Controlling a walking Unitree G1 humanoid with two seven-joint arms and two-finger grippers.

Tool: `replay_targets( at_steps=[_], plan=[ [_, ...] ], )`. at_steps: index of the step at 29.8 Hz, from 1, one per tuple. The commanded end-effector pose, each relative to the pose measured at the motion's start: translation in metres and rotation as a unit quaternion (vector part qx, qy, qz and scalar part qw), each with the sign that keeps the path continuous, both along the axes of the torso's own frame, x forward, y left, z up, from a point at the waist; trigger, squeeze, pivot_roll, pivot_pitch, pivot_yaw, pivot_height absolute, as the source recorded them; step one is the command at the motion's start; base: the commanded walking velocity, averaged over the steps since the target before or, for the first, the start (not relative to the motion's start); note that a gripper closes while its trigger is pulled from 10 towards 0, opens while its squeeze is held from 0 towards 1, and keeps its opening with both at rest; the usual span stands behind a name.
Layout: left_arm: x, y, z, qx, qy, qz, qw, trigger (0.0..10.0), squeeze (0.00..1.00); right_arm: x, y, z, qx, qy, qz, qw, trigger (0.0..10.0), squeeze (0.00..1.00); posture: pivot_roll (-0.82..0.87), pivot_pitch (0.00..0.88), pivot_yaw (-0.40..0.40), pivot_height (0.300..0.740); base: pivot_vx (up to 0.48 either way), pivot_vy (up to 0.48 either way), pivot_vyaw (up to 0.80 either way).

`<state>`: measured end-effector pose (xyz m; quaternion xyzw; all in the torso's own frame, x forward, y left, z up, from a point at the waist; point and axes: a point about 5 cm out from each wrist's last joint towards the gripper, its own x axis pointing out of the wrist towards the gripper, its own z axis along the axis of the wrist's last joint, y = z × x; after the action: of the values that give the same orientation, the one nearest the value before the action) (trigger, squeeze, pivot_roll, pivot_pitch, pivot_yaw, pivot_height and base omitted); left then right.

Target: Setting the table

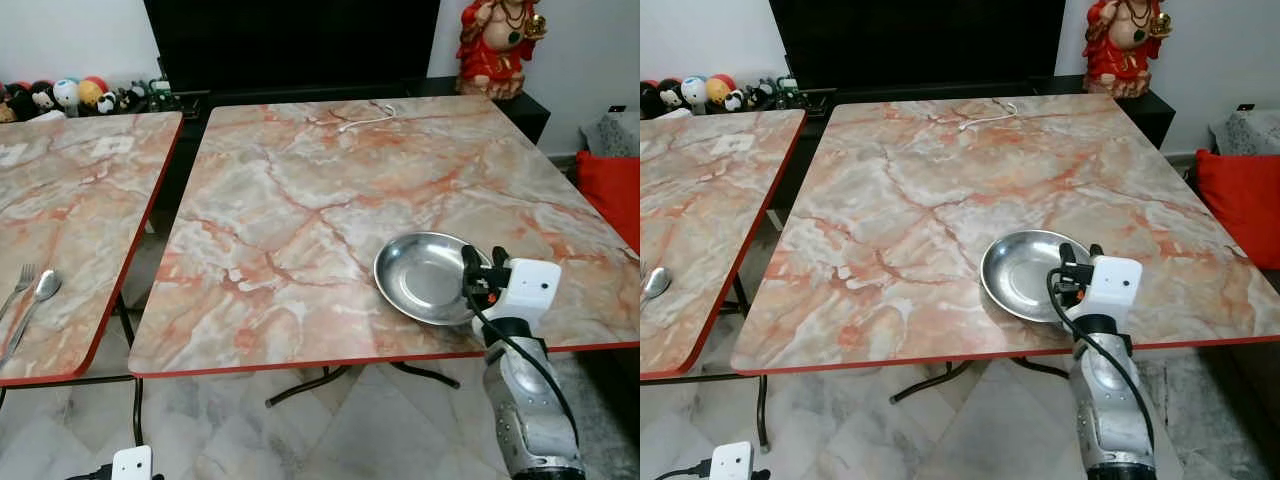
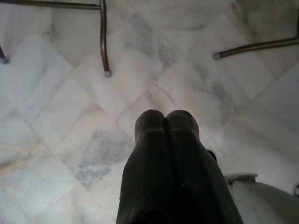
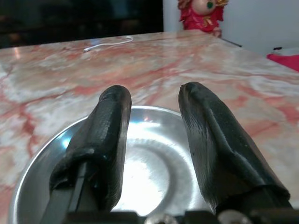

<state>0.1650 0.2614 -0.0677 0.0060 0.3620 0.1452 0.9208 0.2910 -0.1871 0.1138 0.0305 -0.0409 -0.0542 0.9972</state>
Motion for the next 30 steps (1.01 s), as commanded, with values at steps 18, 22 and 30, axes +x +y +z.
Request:
replay_targets(
  at_steps=[18,22,30],
  plan=[
    [-0.011,0.006,-0.004,0.002,0.021,0.008,1.0,10.0,0.0,0.006,0.003,0.005,0.023,-0.021,0.001,1.0,10.0,0.0,-0.02,0.0,0.027,0.74,0.0,0.48,0.13],
    [-0.011,0.007,-0.003,0.002,0.018,0.015,1.0,10.0,0.0,0.008,0.007,0.005,0.022,-0.02,0.007,1.0,10.0,0.0,-0.02,0.0,0.026,0.74,0.0,0.48,0.0],
    [-0.012,0.007,-0.004,0.002,0.017,0.021,1.0,10.0,0.0,0.009,0.012,0.007,0.006,-0.026,0.024,0.999,10.0,0.0,-0.02,0.0,0.026,0.74,0.0,0.48,0.43]
  ],
)
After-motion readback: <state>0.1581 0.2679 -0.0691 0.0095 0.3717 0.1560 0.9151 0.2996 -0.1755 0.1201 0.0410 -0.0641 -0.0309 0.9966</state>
